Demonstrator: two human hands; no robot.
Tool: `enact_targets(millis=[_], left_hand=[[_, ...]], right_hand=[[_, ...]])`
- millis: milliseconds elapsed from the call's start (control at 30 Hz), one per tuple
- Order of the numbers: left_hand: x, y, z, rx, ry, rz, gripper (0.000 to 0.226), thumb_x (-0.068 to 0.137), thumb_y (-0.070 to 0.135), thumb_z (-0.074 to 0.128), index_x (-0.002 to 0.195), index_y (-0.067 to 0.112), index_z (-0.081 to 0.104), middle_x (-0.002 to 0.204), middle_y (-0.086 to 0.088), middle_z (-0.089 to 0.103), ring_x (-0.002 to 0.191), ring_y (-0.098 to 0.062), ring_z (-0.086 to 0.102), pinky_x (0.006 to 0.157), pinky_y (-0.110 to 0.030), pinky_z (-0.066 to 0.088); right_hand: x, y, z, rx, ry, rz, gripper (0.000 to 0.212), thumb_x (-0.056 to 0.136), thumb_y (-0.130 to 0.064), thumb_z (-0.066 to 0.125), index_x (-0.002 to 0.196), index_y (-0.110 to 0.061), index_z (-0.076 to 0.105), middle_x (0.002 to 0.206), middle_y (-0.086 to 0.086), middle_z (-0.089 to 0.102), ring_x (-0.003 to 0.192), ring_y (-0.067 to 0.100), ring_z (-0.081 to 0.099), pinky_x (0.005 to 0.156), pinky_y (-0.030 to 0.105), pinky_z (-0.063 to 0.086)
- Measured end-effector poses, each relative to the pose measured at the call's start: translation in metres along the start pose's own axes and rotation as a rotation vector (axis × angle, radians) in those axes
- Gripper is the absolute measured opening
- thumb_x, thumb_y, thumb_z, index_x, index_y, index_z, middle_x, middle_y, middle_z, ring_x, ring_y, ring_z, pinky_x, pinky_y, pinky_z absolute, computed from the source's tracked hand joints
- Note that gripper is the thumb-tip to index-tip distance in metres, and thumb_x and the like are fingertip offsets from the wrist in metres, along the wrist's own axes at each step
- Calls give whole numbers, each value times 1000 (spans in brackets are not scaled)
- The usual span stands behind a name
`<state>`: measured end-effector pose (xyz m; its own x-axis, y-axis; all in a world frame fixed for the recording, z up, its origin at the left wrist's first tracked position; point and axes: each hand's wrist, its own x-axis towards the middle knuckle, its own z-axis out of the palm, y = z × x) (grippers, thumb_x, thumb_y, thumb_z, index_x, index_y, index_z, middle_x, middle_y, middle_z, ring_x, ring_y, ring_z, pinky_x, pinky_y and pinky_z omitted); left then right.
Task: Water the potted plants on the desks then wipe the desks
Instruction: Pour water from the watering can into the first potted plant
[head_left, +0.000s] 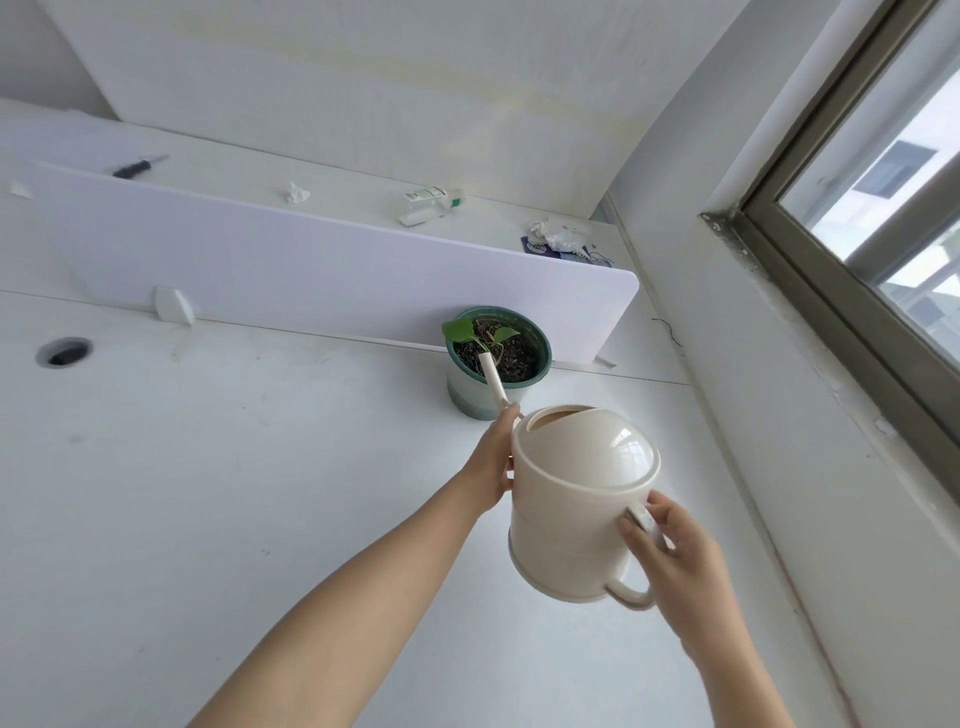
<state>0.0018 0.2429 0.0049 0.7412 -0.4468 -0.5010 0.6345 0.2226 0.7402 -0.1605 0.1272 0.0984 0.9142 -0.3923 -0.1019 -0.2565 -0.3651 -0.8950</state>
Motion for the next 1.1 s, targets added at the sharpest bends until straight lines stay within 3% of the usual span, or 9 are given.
enact_targets(millis=[133, 233, 333, 400, 500, 600, 700, 867, 1100], left_hand=[[-10, 6, -13, -16, 50, 23, 32, 81, 55, 42, 76, 23, 45, 75, 2, 49, 81, -18, 46, 73, -30, 39], [-17, 5, -28, 1, 88, 43, 40, 88, 54, 37, 102, 21, 54, 92, -3, 59, 91, -20, 54, 73, -29, 44], [-27, 3, -46, 10, 124, 66, 63, 79, 62, 40, 124, 19, 51, 110, -9, 60, 103, -25, 58, 74, -30, 47], [-37, 2, -59, 3, 171, 107, 55, 86, 58, 39, 117, 14, 51, 98, -9, 56, 88, -21, 57, 66, -29, 45], [-55, -3, -82, 5, 271, 202, 38, 94, 48, 34, 103, 15, 49, 88, -7, 55, 77, -17, 53, 62, -28, 42], [-78, -9, -104, -13, 365, 308, 30, 97, 39, 33, 92, 13, 46, 78, -3, 52, 68, -15, 51, 58, -26, 39], [-100, -18, -124, -39, 454, 405, 26, 97, 31, 30, 91, 9, 43, 75, -5, 48, 68, -15, 48, 62, -25, 39], [-129, -38, -157, -54, 575, 457, 25, 95, 32, 31, 92, 11, 43, 90, -11, 50, 87, -20, 49, 74, -28, 42], [-162, -51, -183, -112, 655, 441, 31, 96, 38, 30, 103, 11, 44, 90, -10, 53, 82, -18, 52, 67, -26, 40]], right_hand=[[-1, 12, 13, -17, -34, 10, 14, 86, 1, 55, 89, 14, 52, 110, 3, 59, 55, -8, 55, 48, 10, 45], [-4, 22, 25, -17, -47, 18, 12, 84, 3, 57, 84, 13, 51, 113, 4, 58, 57, -3, 57, 52, 10, 45], [-7, 30, 38, -7, -81, 23, 14, 83, 3, 59, 72, 0, 49, 117, -8, 56, 66, -3, 58, 61, 12, 47], [-10, 33, 46, -27, -113, 4, 23, 82, 3, 60, 67, -9, 47, 114, -13, 55, 74, -3, 58, 67, 12, 45], [-12, 36, 60, -90, -181, -34, 28, 80, 4, 60, 65, -15, 46, 116, 0, 54, 83, 3, 53, 73, 14, 40], [-13, 41, 76, -182, -253, -66, 19, 80, -1, 60, 71, -15, 52, 129, 1, 49, 106, 16, 51, 85, 20, 35], [-15, 42, 93, -248, -328, -88, 13, 82, -5, 58, 74, -15, 52, 132, 1, 47, 110, 15, 49, 79, 12, 35], [-22, 43, 118, -320, -434, -124, 24, 85, -10, 55, 67, -21, 44, 136, 4, 45, 120, 16, 45, 86, 17, 31], [-34, 49, 144, -394, -555, -240, 6, 87, -15, 53, 81, -15, 51, 134, 5, 47, 121, 17, 43, 94, 23, 38]])
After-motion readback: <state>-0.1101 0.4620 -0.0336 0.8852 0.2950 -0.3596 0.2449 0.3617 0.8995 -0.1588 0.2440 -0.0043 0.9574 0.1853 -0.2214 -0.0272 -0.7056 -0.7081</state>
